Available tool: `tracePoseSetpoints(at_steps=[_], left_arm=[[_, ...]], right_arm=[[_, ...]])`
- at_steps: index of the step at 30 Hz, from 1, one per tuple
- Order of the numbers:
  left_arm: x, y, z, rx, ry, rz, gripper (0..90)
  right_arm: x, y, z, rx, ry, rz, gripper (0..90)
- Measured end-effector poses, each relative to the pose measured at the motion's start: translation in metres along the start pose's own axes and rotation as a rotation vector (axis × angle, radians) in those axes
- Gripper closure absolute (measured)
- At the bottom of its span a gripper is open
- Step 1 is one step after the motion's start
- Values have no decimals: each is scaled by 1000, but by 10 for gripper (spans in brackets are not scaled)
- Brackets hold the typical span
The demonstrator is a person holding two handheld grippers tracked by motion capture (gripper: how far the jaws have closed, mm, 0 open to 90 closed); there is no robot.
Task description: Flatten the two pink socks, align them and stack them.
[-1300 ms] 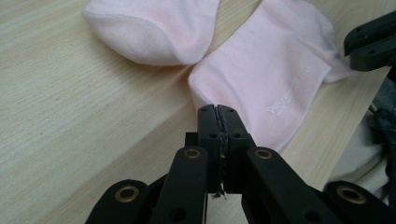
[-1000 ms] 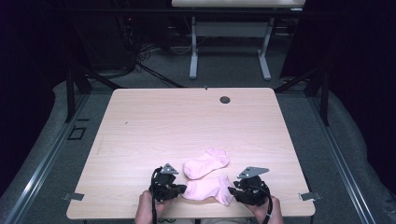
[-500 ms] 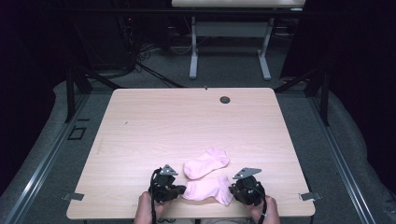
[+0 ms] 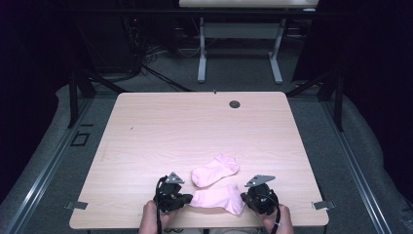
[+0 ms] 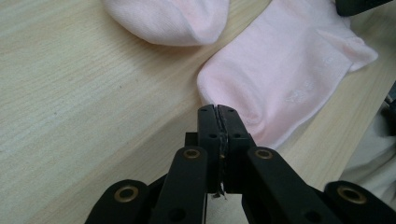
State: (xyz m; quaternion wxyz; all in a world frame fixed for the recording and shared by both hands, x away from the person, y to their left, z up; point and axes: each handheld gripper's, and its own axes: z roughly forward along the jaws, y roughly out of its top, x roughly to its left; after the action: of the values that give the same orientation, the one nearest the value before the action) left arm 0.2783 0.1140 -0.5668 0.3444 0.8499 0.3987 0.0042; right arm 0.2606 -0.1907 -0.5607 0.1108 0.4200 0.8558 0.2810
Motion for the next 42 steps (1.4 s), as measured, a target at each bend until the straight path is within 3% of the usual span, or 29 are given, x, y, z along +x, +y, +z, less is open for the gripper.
tracePoseSetpoints(at_steps=[5, 7, 11, 13, 18, 21, 28, 34, 38, 42], left_arm=[[2, 0, 0, 0, 2, -5, 883], [3, 1, -2, 2, 7, -11, 773], [2, 4, -7, -21, 27, -23, 497], [2, 7, -8, -23, 41, -26, 399], [7, 17, -9, -30, 45, -31, 241], [11, 23, -8, -24, 52, -35, 174], [20, 34, -3, -15, 53, -61, 88], [27, 40, 1, 6, 57, -82, 35], [31, 44, 3, 11, 63, -87, 44], [33, 48, 7, 14, 69, -103, 119]], right_arm=[[0, 0, 0, 3, 25, -15, 877], [0, 1, -1, -11, 44, -9, 851], [-4, 4, -3, -31, 82, -12, 646], [-6, 7, -4, -50, 78, -8, 538], [-17, 22, -7, -66, 61, -9, 310], [-26, 34, -6, -83, 50, 0, 245], [-50, 57, 0, -86, 48, -2, 207], [-59, 73, 12, -73, 81, 1, 155], [-66, 83, 18, -59, 80, -11, 156], [-71, 93, 25, -54, 70, -32, 190]])
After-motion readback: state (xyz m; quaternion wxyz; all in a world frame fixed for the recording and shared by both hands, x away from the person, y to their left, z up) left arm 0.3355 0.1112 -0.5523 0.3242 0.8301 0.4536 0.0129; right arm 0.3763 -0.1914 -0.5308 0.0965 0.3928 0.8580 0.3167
